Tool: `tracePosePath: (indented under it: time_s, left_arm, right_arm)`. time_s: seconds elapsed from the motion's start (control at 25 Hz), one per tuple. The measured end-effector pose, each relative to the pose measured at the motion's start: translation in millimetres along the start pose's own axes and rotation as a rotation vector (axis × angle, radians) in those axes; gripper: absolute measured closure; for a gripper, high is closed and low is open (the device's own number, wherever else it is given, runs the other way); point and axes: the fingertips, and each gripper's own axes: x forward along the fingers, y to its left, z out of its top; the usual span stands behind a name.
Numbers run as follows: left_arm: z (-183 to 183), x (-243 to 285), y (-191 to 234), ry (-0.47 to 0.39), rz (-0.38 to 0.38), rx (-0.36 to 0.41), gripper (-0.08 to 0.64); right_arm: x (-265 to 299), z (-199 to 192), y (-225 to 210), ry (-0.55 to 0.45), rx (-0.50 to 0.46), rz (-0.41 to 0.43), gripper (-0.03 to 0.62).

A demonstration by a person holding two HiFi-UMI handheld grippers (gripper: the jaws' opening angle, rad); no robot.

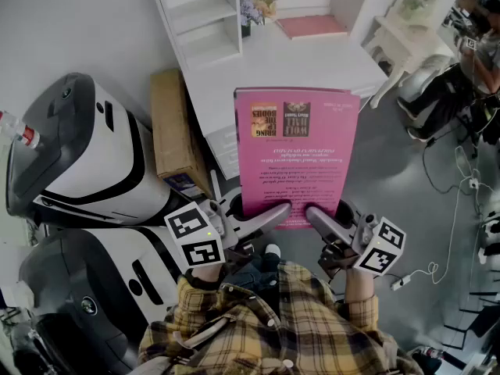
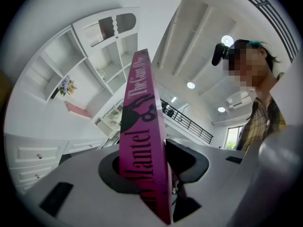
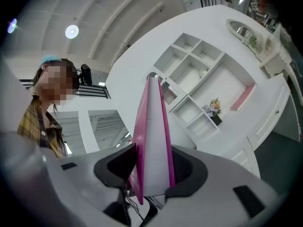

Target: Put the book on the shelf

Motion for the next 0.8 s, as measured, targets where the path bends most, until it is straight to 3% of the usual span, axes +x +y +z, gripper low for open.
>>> tracePosePath:
  time_s: [0.8]
  left_arm:
    - [0.9, -0.8, -0.9, -0.012, -0.002, 0.031, 0.379]
  right_arm:
    - [1.4, -0.1, 0.4, -0.026, -0.008, 0.014, 0.396]
